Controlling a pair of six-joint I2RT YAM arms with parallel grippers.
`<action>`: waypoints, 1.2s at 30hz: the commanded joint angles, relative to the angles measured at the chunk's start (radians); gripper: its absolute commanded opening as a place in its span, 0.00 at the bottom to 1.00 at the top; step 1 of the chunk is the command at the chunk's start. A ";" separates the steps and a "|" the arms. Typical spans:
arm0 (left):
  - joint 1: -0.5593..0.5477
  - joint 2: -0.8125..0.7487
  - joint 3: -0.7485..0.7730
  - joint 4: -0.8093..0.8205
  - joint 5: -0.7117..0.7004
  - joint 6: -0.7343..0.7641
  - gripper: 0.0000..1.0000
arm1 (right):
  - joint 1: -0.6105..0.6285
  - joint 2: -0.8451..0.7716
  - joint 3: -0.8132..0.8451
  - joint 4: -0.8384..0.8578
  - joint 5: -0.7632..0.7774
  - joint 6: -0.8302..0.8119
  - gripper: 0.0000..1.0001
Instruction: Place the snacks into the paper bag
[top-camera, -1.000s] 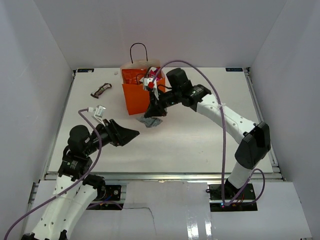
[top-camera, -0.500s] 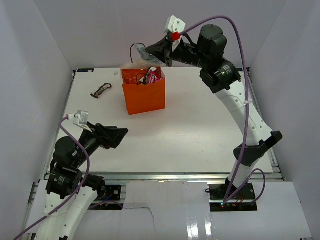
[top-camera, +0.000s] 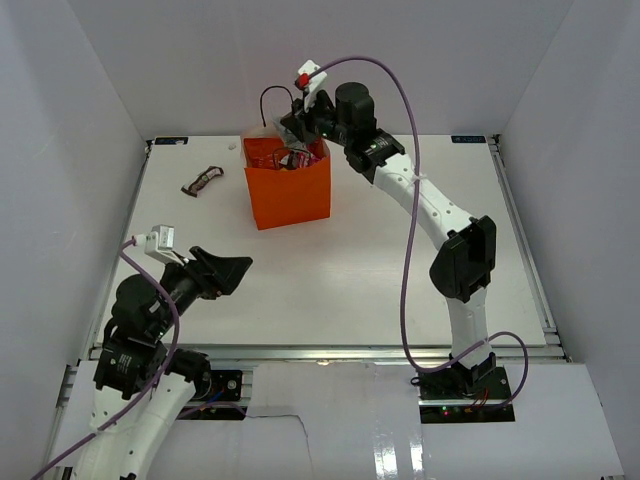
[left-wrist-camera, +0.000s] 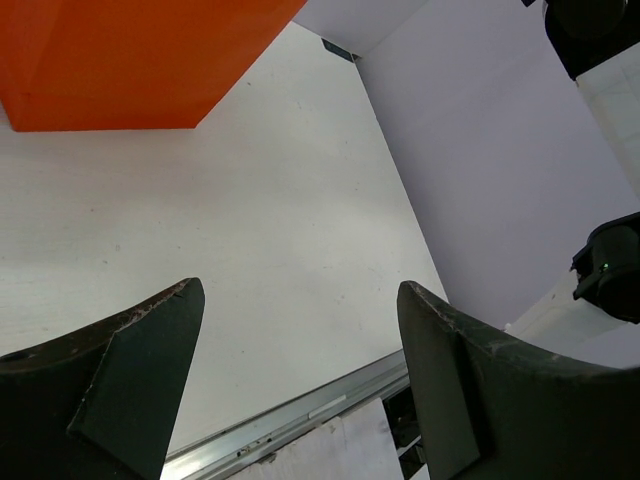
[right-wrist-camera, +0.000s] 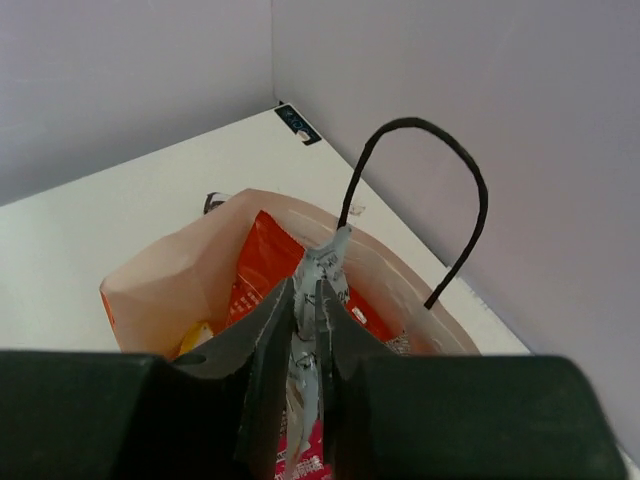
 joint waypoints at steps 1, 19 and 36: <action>0.002 0.049 -0.008 -0.015 -0.038 -0.023 0.89 | -0.003 -0.037 -0.003 0.104 0.021 0.051 0.22; 0.149 0.718 0.248 0.101 -0.333 -0.017 0.84 | -0.375 -0.460 -0.505 -0.061 -0.566 -0.037 0.89; 0.453 1.384 0.558 0.406 -0.102 0.336 0.89 | -0.429 -0.860 -1.135 -0.403 -0.753 -0.485 0.93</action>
